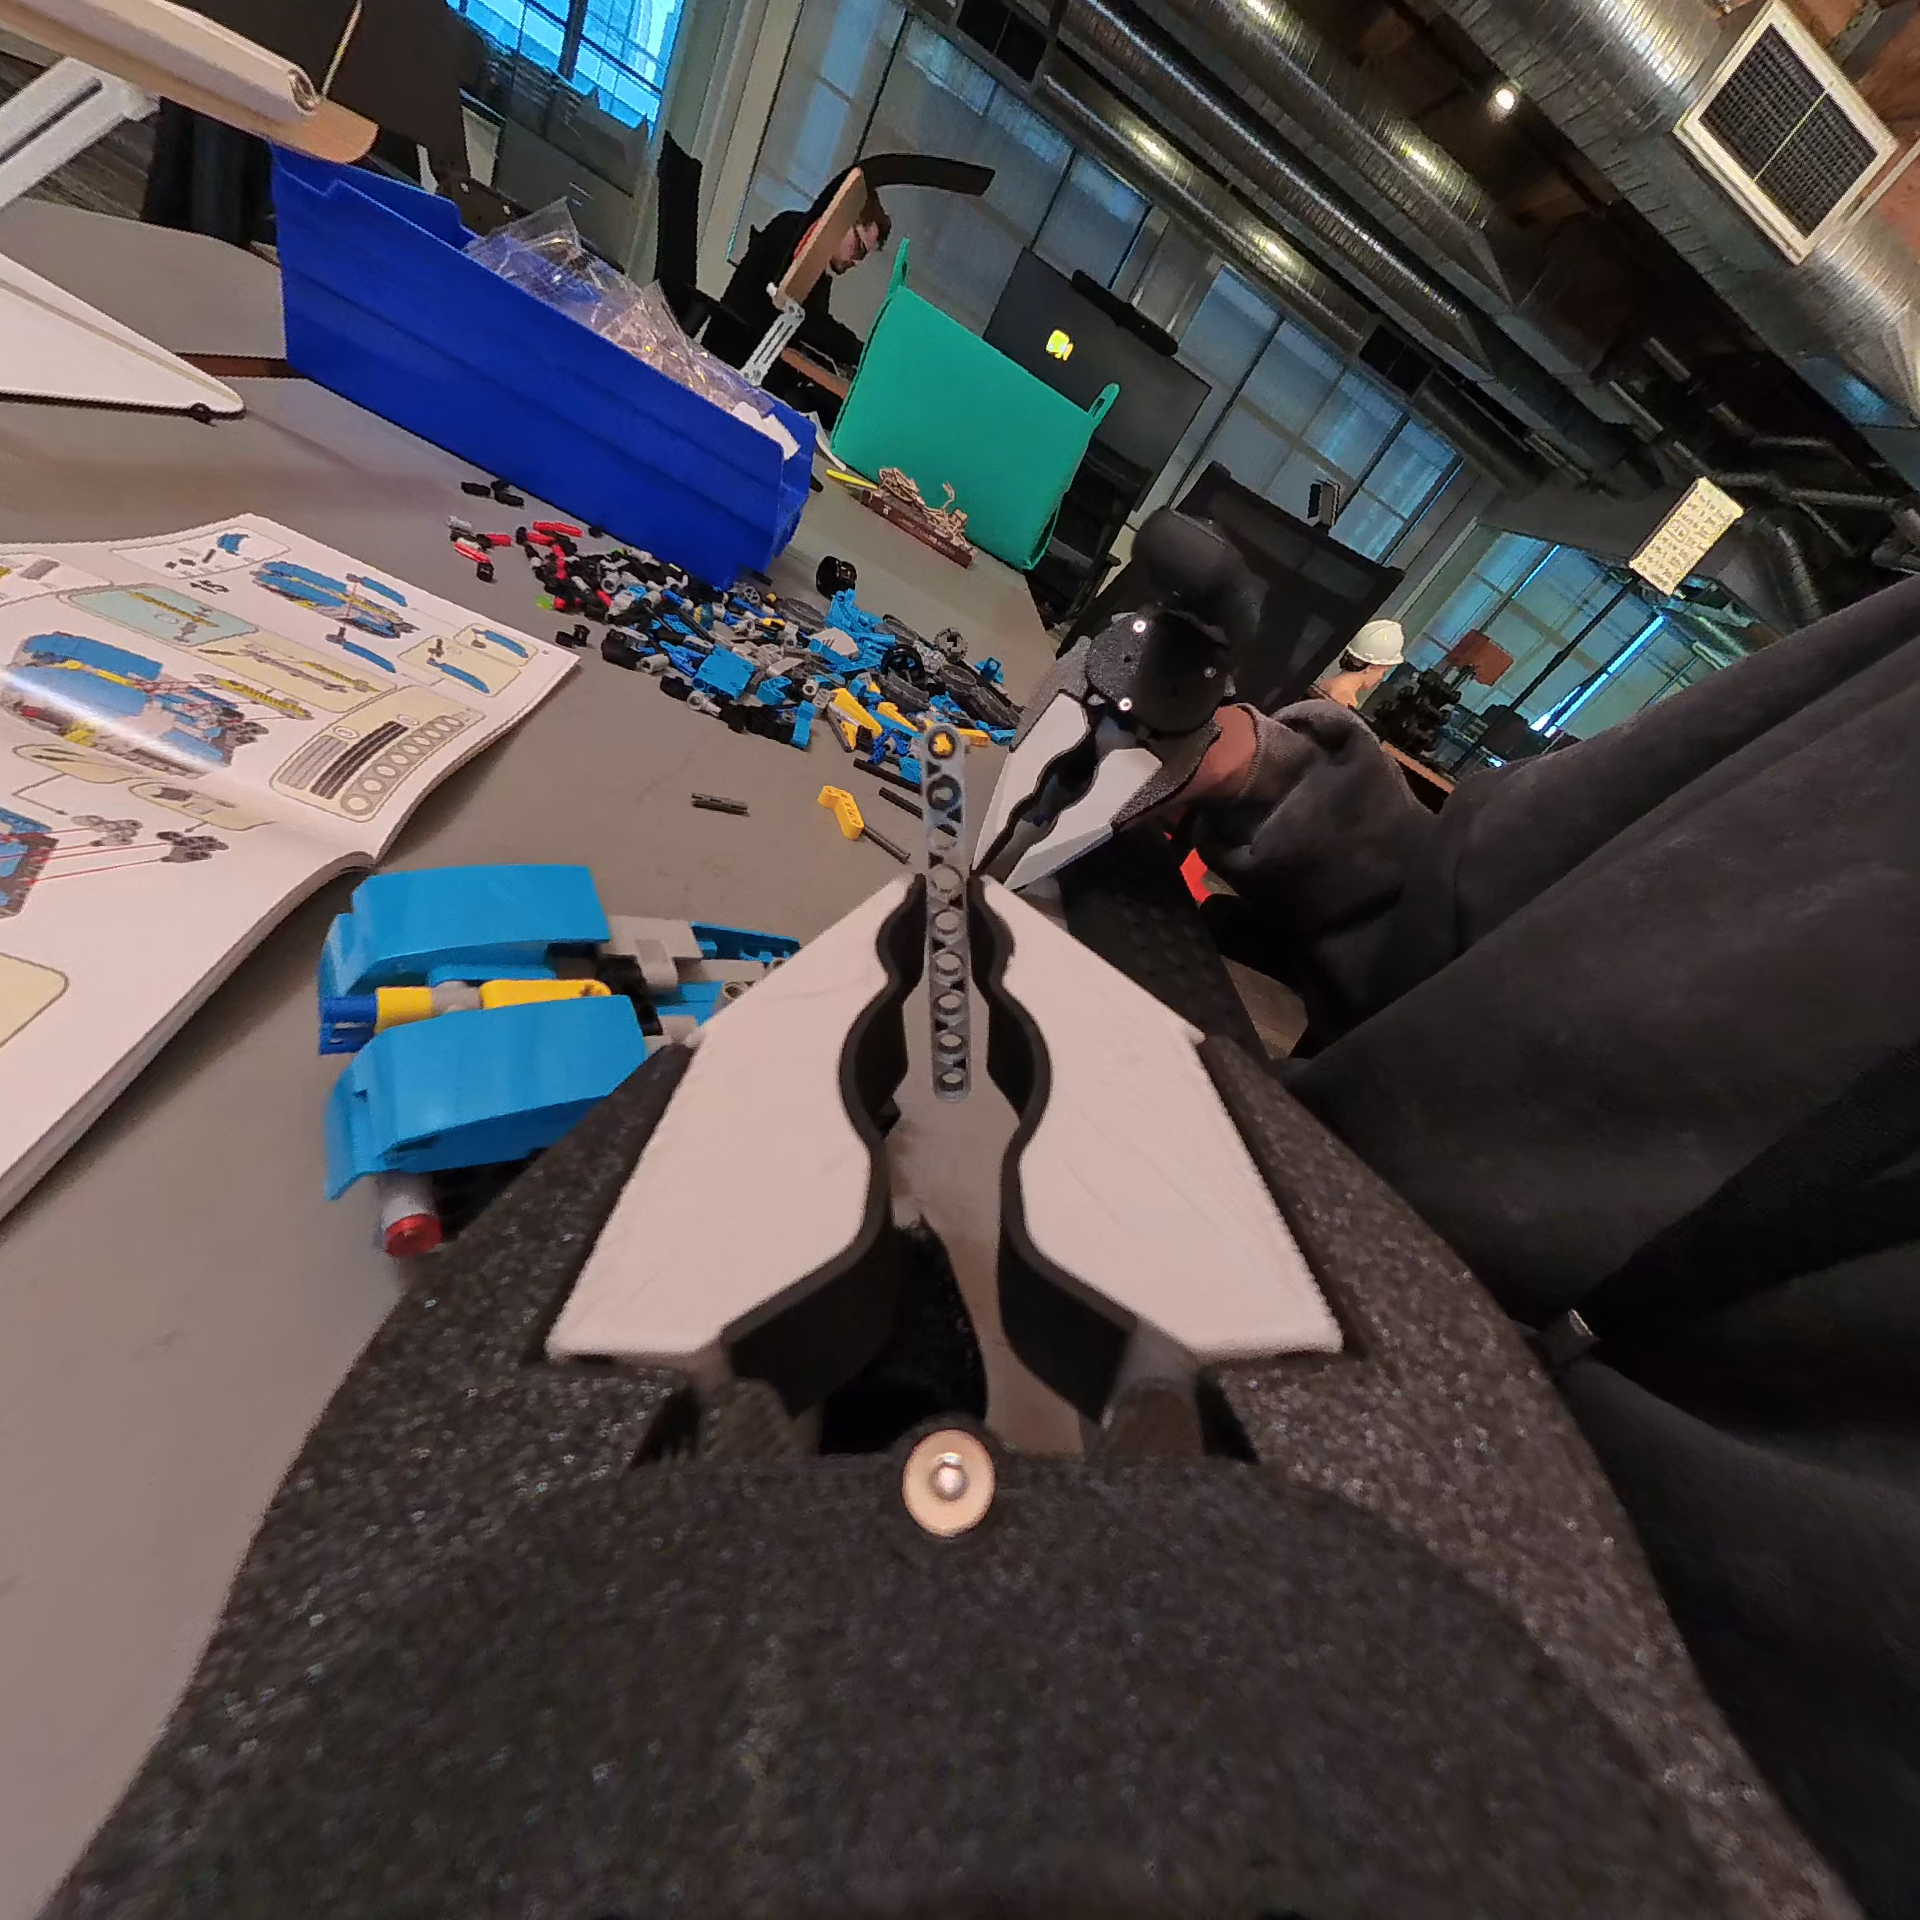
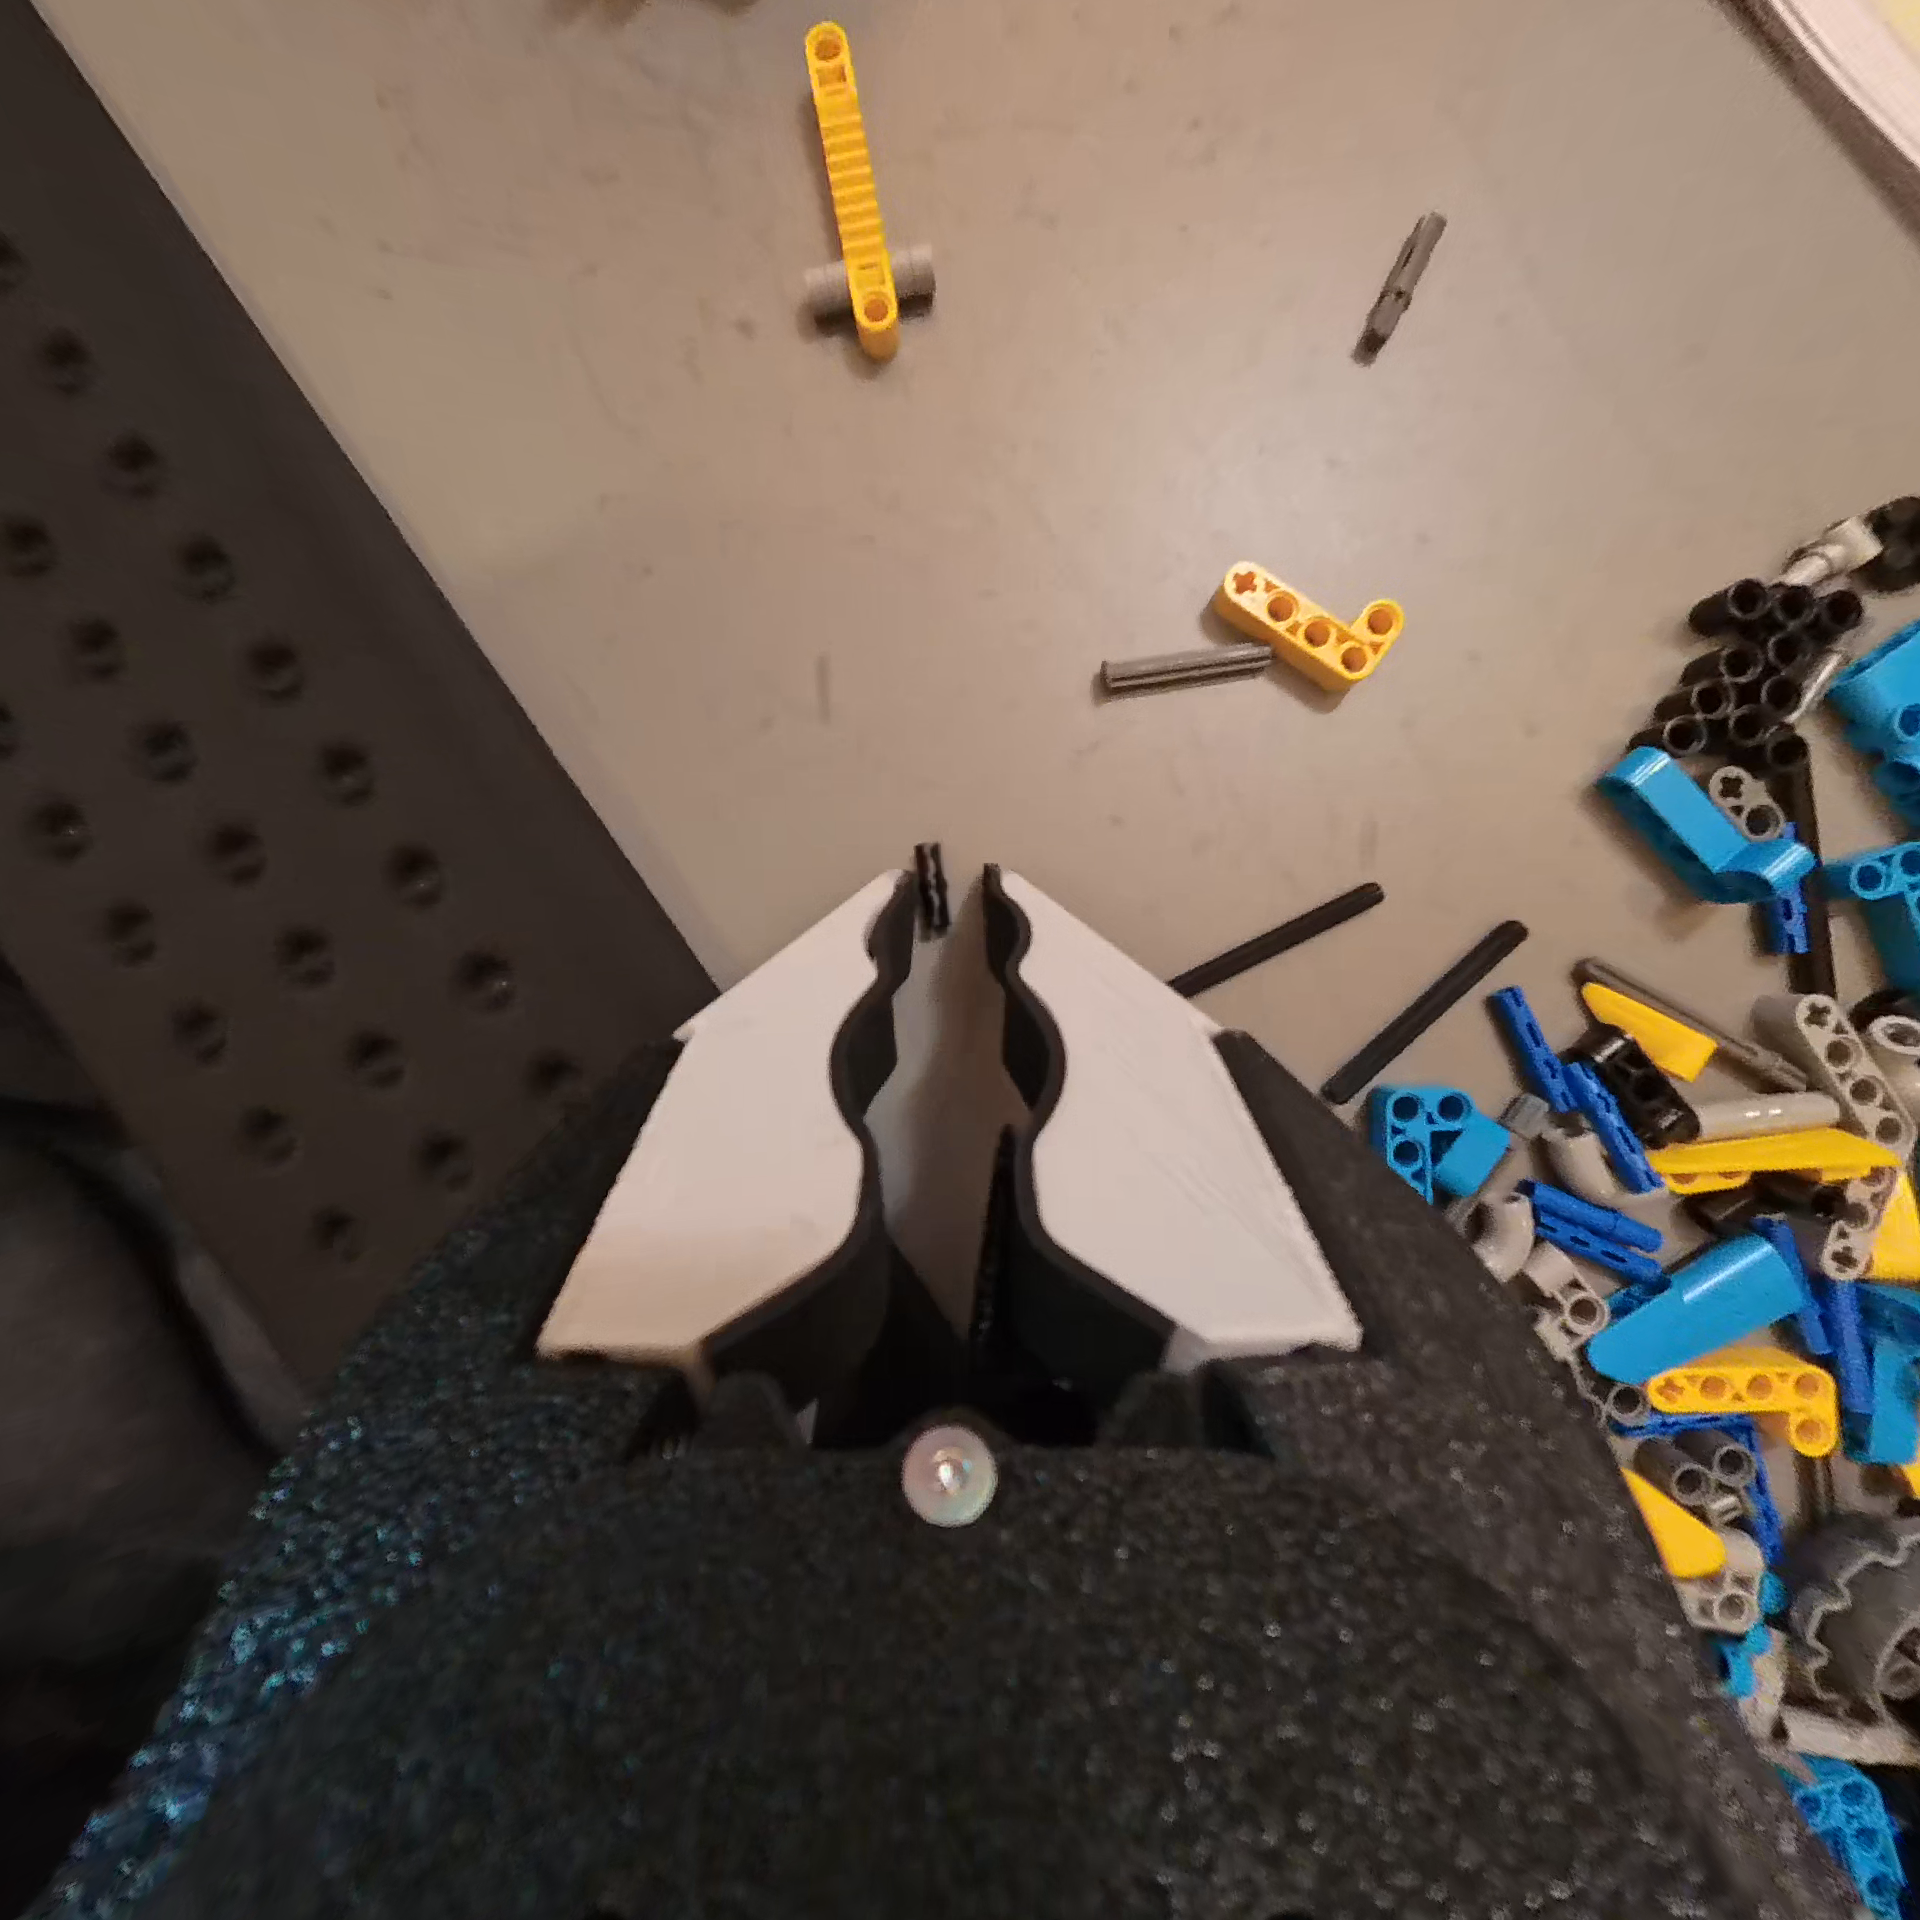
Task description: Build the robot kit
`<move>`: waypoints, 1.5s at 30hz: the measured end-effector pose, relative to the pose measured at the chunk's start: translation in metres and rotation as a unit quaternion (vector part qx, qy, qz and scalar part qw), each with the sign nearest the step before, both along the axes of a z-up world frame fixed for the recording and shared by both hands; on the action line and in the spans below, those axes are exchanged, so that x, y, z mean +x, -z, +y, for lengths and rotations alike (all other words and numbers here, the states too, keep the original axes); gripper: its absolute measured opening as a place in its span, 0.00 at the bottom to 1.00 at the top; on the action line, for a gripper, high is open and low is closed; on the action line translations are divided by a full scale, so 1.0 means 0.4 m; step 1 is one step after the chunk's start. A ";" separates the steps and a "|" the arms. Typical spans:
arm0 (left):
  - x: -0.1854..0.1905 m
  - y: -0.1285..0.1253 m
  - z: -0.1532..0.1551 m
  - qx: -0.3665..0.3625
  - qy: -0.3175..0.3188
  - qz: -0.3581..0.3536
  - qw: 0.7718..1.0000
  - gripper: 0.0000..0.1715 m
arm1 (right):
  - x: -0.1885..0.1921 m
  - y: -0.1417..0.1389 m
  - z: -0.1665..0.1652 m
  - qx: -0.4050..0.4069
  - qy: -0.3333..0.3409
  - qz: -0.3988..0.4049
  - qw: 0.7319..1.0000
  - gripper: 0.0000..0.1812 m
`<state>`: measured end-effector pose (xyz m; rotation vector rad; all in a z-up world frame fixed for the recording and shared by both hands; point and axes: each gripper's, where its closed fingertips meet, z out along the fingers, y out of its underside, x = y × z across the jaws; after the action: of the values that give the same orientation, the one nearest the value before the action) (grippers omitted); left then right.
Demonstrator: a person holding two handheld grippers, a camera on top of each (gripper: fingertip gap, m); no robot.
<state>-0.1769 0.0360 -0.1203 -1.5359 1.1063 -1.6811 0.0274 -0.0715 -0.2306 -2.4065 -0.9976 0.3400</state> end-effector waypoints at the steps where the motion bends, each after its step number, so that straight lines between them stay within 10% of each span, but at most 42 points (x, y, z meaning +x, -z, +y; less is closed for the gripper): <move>1: 0.001 0.000 -0.002 0.001 0.001 0.000 1.000 0.04 | 0.000 0.000 0.000 -0.002 0.000 0.000 1.000 0.07; 6: 0.007 0.004 -0.011 0.007 0.001 0.006 1.000 0.04 | -0.031 -0.014 0.019 0.001 -0.002 -0.008 1.000 0.02; 15: 0.033 -0.001 -0.062 0.053 -0.015 0.012 0.998 0.04 | -0.396 -0.299 0.149 0.149 -0.019 0.355 0.923 0.02; 30: 0.042 0.011 -0.066 0.132 -0.061 0.037 0.989 0.04 | -0.497 -0.260 0.191 0.142 -0.007 0.360 0.922 0.03; 45: 0.039 0.060 -0.028 0.499 -0.195 0.200 0.820 0.04 | -0.499 -0.196 0.228 0.169 0.037 0.220 0.960 0.03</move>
<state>-0.1615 0.0248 -0.1443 -1.2485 1.4179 -0.3220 -0.1722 0.0196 -0.1523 -1.9362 -0.6953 0.5934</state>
